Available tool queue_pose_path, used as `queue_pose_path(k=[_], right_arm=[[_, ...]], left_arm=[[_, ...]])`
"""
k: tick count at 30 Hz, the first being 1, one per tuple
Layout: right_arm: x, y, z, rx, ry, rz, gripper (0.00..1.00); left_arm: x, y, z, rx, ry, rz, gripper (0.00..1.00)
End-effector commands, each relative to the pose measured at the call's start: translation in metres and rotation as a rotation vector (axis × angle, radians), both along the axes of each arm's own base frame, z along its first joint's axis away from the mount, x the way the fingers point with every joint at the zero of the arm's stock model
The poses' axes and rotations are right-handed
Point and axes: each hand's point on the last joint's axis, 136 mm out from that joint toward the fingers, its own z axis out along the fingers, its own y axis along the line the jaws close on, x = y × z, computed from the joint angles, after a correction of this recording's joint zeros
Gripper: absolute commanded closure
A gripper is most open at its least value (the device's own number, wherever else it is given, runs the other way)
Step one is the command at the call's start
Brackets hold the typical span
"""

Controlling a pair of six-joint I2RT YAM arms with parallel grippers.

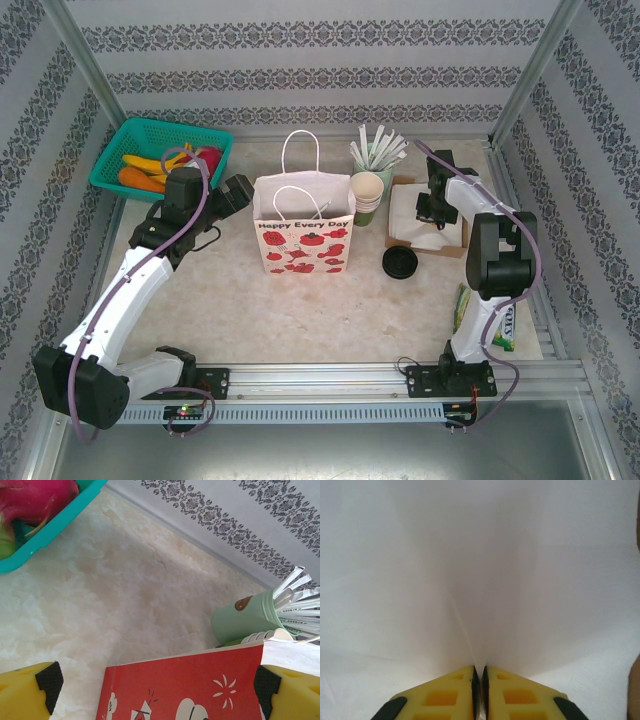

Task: Pack the takeout coffee

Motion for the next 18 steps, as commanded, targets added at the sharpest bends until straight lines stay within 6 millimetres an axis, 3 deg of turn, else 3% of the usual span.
queue_pose_path(k=[1, 5, 14, 18], right_arm=[[-0.003, 0.002, 0.010, -0.018, -0.019, 0.017, 1.00], [-0.005, 0.004, 0.011, -0.006, -0.020, 0.017, 1.00], [-0.014, 0.012, 0.048, 0.011, -0.112, 0.031, 1.00], [-0.022, 0.014, 0.052, 0.020, -0.111, 0.047, 1.00]], left_arm=[[0.004, 0.004, 0.001, 0.001, -0.011, 0.010, 0.00], [0.005, 0.003, 0.001, 0.000, -0.010, 0.008, 0.00], [0.005, 0.003, 0.003, 0.003, -0.013, 0.004, 0.00], [0.006, 0.001, 0.003, 0.003, -0.014, -0.006, 0.00]])
